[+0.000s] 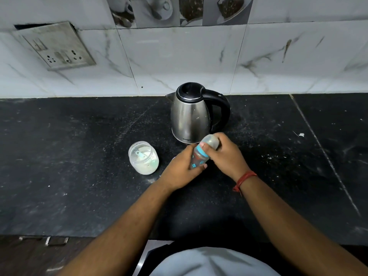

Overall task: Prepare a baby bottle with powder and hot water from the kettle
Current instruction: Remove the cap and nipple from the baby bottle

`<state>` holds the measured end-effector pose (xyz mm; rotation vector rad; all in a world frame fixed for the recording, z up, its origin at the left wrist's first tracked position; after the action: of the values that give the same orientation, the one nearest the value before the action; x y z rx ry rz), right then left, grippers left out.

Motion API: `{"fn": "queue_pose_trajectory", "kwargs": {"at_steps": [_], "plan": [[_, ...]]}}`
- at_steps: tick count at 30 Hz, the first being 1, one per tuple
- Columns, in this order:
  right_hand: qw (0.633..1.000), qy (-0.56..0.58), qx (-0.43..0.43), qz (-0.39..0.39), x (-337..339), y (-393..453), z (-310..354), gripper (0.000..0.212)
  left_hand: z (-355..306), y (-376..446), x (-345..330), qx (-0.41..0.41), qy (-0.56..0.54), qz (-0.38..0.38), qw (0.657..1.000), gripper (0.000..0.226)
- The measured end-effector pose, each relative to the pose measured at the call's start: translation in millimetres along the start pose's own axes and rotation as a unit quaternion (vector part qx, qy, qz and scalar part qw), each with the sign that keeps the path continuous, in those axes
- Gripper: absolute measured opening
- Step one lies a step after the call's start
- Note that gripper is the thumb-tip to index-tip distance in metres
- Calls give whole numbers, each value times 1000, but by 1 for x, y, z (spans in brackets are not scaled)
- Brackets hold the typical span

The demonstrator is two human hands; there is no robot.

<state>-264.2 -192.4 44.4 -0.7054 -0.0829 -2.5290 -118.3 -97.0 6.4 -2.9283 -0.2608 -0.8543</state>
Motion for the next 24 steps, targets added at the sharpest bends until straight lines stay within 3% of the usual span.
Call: {"fn": "queue_pose_trajectory", "kwargs": {"at_steps": [6, 12, 24], "plan": [[994, -106, 18, 33, 5, 9, 12, 38, -1, -6, 8, -30, 82, -33, 996, 66], [990, -131, 33, 50, 0, 11, 20, 40, -3, -11, 13, -47, 78, -61, 994, 64], [987, -32, 85, 131, 3, 9, 15, 16, 2, -18, 17, 19, -170, 47, 984, 45]]}}
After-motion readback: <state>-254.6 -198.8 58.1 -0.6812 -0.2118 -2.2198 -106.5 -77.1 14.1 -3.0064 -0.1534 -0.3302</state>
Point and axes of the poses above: each hand's wrist, its own y-axis towards the middle knuckle, its own x-axis out of the back of the hand, z = x × y, the point moved 1 cm from there along y, towards the middle knuckle, and after that the axes turned 5 degrees about -y, right-handed, at the moved point
